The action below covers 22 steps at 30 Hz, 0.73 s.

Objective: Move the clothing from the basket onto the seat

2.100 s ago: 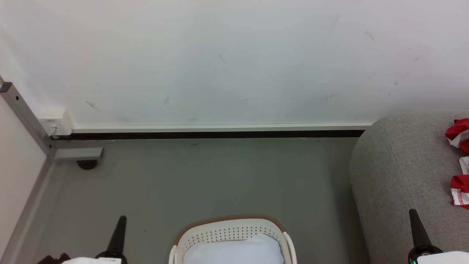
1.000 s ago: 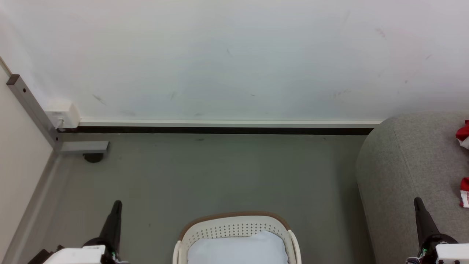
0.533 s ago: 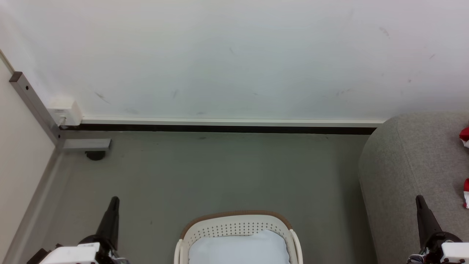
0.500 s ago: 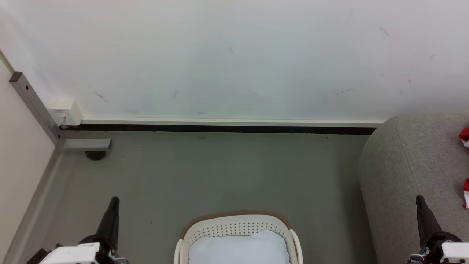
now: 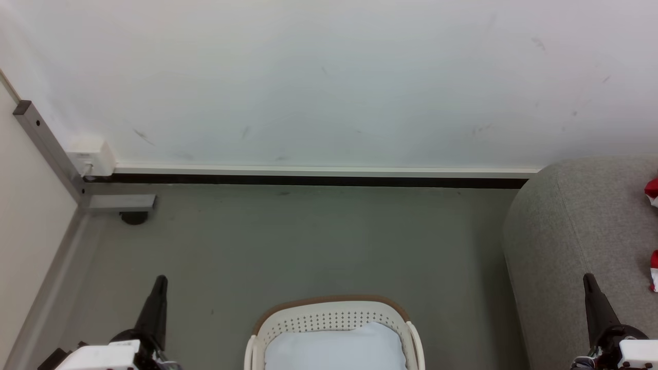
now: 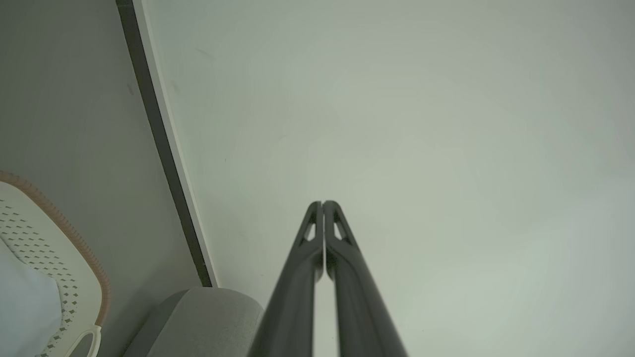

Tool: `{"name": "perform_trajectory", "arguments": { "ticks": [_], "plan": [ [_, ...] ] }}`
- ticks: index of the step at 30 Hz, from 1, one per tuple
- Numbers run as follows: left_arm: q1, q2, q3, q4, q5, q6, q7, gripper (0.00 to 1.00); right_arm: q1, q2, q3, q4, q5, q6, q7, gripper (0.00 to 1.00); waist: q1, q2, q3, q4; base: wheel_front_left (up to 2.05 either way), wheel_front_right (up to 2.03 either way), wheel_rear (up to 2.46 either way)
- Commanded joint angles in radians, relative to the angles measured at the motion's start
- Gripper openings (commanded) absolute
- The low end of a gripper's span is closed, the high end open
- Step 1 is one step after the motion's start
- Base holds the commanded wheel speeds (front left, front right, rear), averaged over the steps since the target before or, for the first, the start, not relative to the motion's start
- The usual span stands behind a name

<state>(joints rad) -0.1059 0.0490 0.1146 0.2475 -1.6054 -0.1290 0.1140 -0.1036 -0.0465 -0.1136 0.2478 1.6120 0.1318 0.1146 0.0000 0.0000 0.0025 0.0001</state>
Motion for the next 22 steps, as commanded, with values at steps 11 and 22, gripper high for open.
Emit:
{"name": "perform_trajectory", "arguments": {
  "ticks": [11,22],
  "plan": [
    [-0.010,0.002,0.003,-0.002,-0.013,-0.005,0.004,0.00,-0.013,-0.007,-0.004,-0.005,0.001,-0.002,0.003,0.00,0.0000,0.0000,0.000,0.000,0.00,0.00,0.00],
    [-0.010,0.002,0.003,-0.002,-0.013,-0.005,0.004,0.00,-0.013,-0.007,-0.003,-0.005,0.002,-0.002,0.003,0.00,0.0000,0.0000,0.000,0.000,0.00,0.00,0.00]
  ]
}}
